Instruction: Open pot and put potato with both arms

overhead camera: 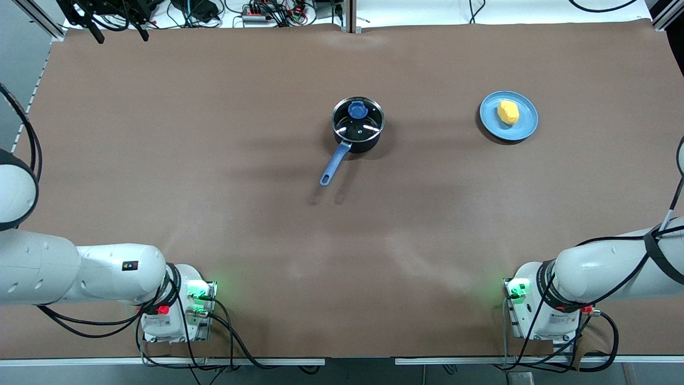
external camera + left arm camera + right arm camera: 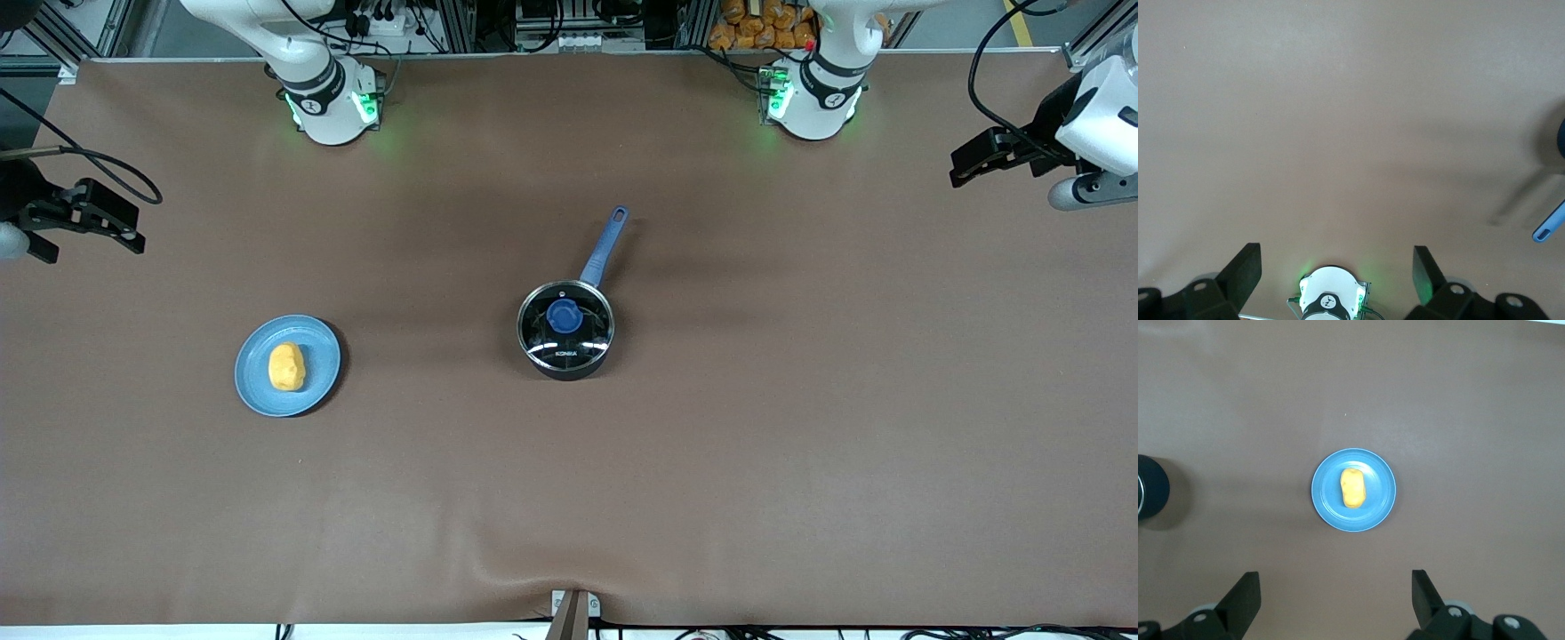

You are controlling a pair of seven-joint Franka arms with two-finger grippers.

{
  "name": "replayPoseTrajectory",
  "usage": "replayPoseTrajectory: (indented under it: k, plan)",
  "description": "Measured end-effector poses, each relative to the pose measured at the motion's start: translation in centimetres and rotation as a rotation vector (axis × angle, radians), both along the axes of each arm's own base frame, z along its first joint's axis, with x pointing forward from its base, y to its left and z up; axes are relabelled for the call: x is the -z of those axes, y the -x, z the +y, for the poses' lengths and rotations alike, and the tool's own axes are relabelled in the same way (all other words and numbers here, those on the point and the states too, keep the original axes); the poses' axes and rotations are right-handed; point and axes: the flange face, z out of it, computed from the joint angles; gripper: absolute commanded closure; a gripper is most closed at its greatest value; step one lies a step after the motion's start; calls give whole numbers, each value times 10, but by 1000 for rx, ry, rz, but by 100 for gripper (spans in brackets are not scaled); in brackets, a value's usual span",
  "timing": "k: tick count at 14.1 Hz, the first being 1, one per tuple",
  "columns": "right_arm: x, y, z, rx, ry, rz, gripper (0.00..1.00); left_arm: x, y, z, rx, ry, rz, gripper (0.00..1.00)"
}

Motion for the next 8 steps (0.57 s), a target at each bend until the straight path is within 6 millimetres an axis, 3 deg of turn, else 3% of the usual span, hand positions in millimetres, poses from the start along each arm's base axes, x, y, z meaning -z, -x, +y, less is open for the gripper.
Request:
replayPoseTrajectory:
  k: [8]
  plan:
    - [1, 1, 2, 17, -3, 13, 0, -15, 1, 2, -4, 2, -28, 0]
